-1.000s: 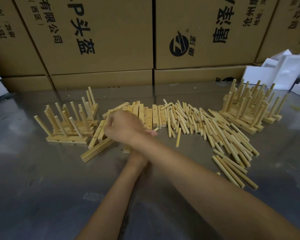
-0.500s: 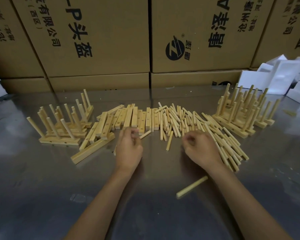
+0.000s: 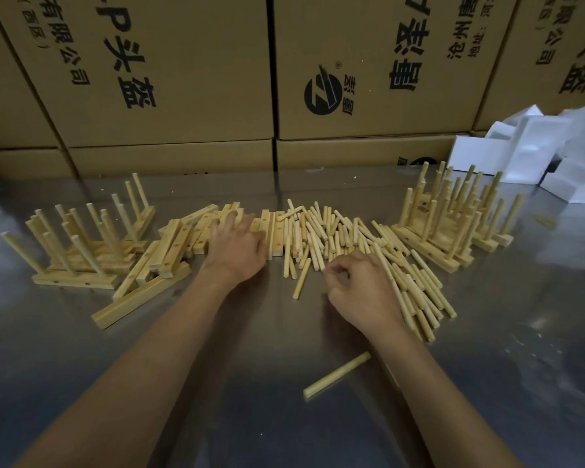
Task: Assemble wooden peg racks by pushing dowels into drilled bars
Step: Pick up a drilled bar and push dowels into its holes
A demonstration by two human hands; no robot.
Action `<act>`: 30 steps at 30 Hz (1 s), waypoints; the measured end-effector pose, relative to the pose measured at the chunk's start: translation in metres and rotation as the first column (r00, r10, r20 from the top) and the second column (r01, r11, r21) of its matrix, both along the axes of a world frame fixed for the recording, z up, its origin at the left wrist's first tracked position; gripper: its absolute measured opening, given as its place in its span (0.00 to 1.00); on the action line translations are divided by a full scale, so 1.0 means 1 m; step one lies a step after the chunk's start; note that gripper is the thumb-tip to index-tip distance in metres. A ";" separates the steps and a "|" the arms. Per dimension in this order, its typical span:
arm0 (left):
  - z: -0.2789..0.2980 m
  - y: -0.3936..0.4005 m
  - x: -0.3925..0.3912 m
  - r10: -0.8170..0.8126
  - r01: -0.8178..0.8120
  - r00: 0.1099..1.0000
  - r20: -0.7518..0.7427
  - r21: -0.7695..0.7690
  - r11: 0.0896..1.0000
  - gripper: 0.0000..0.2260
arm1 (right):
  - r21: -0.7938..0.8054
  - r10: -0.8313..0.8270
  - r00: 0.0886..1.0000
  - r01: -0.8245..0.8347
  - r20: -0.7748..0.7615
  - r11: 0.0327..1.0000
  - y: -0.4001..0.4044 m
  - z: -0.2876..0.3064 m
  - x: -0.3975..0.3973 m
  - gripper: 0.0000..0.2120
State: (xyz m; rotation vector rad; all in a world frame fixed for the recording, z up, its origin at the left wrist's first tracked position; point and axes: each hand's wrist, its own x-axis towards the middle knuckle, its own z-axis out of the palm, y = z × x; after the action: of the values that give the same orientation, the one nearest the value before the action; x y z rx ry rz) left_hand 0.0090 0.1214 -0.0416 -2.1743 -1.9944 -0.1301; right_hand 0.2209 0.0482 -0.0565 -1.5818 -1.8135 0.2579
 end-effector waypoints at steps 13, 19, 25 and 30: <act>0.012 -0.044 0.011 0.054 -0.038 0.935 0.351 -0.052 0.998 0.04 | -0.005 0.018 0.999 -0.019 -0.047 1.000 -0.004 0.001 -0.002 0.08; 0.013 -0.053 0.016 0.163 -0.154 0.819 0.551 -0.062 0.986 0.12 | -0.021 0.029 0.998 -0.030 -0.047 0.999 -0.006 0.001 -0.002 0.07; 0.021 -0.070 -0.006 0.159 -0.199 0.297 0.942 -0.102 0.975 0.11 | -0.064 0.061 0.987 -0.071 -0.150 0.995 -0.008 0.008 -0.003 0.08; 0.032 -0.096 -0.008 0.280 0.326 -0.251 0.927 -0.192 0.926 0.15 | -0.219 0.030 0.709 -0.257 -0.704 0.941 -0.017 0.020 -0.009 0.08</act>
State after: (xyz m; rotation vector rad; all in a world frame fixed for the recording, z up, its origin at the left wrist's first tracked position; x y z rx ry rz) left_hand 0.0012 0.0249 -0.0092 -2.4060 -2.6133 -2.7204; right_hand 0.2123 0.0317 -0.0361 -1.2651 -1.3171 1.1056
